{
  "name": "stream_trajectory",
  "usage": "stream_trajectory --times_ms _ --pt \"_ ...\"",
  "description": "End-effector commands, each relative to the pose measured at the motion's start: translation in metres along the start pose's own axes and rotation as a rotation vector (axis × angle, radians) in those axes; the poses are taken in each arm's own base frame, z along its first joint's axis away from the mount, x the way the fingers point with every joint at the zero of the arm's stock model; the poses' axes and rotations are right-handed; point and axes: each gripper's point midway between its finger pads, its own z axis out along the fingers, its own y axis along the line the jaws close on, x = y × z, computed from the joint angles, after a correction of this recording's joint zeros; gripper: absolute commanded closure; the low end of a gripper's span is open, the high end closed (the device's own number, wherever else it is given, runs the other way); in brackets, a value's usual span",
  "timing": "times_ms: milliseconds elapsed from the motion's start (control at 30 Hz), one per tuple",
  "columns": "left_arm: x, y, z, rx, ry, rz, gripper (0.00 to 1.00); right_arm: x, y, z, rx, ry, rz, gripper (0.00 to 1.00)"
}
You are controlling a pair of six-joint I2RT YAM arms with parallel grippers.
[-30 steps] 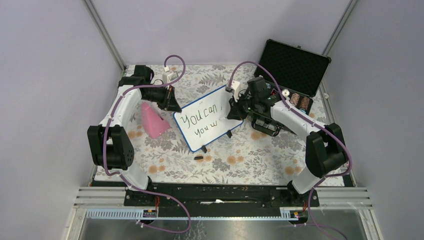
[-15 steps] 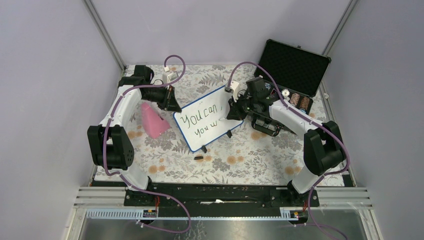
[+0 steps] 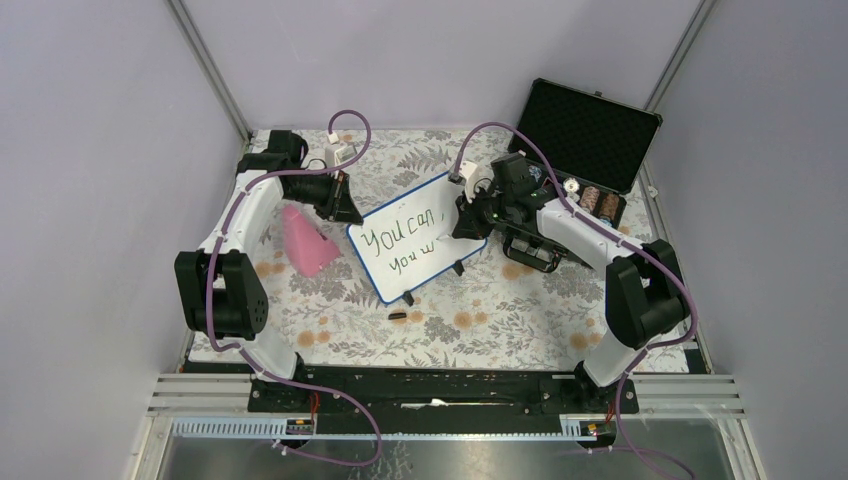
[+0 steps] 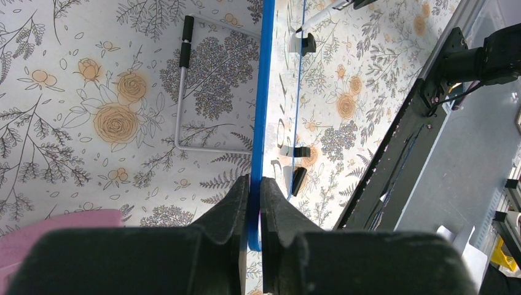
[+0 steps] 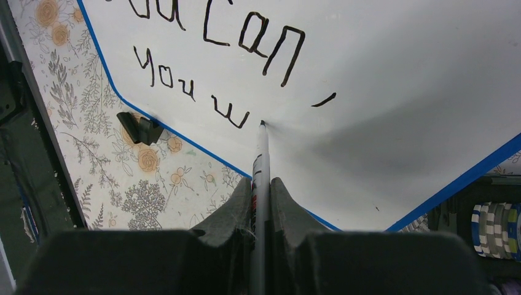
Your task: Write a sentence on the whiteboard
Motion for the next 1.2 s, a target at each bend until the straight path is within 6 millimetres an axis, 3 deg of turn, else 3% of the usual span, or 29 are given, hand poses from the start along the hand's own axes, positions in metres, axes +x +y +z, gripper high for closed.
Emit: stream_trajectory --times_ms 0,800,1167 --pt "-0.005 0.006 -0.001 -0.051 -0.002 0.053 1.0 -0.022 -0.003 0.001 0.011 -0.049 -0.039 1.0" --pt "-0.004 0.006 -0.001 -0.052 0.0 0.046 1.0 -0.018 -0.022 -0.008 0.097 -0.038 -0.02 1.0" --pt "-0.005 0.007 0.0 -0.053 0.0 0.047 1.0 -0.019 -0.02 -0.01 0.095 -0.045 -0.017 1.0"
